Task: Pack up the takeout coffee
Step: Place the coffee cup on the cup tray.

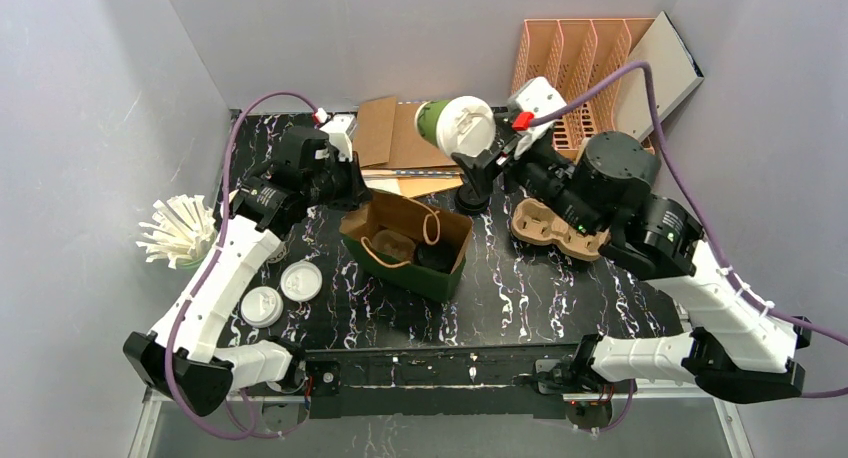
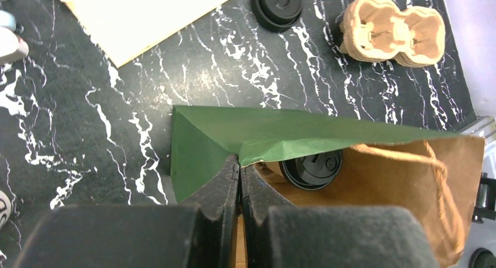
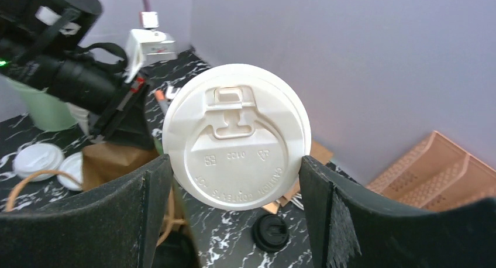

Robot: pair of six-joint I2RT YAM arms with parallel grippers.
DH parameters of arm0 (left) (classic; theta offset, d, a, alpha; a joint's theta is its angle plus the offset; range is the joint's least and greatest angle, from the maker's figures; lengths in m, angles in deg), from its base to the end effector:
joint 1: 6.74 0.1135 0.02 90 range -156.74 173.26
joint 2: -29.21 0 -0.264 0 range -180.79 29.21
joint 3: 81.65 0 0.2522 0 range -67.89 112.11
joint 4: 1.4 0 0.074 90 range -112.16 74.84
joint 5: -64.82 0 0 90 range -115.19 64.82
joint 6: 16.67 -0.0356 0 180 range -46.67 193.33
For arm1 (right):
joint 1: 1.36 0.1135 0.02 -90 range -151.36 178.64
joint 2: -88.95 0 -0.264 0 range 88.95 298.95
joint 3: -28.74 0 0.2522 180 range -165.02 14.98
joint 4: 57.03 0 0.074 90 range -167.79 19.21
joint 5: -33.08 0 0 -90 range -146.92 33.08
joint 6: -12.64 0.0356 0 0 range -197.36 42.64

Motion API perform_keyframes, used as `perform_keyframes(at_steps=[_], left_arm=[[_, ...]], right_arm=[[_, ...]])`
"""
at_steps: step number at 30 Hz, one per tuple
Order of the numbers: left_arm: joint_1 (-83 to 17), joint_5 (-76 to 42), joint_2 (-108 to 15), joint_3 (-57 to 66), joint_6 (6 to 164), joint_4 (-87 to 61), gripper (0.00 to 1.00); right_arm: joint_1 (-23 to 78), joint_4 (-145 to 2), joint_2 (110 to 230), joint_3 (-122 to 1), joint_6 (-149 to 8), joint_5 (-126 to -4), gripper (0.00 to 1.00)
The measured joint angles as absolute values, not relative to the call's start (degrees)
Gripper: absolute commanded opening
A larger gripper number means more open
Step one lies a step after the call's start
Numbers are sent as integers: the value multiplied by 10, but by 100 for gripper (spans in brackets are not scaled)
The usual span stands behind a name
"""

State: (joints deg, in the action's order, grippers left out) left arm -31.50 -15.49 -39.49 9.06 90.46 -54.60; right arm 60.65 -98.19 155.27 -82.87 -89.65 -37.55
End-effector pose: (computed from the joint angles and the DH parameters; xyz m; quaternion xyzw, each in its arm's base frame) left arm 0.2256 -0.1107 0.3975 0.0991 0.8634 -0.2436 0.4306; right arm 0.1037 0.1699 0.5423 -0.3073 0.6096 0.1994 0.7030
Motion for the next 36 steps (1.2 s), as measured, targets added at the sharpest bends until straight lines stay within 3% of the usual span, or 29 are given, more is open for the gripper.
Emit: perform_keyframes(at_steps=[12, 20, 36], left_arm=[[-407, -187, -344, 112, 872, -501, 0], [-421, -187, -337, 112, 860, -491, 0], [-422, -201, -441, 144, 923, -547, 0]], right_arm=[[607, -933, 1514, -707, -919, -287, 55], [607, -935, 1510, -698, -908, -286, 55], [607, -1086, 1611, -941, -843, -464, 52]])
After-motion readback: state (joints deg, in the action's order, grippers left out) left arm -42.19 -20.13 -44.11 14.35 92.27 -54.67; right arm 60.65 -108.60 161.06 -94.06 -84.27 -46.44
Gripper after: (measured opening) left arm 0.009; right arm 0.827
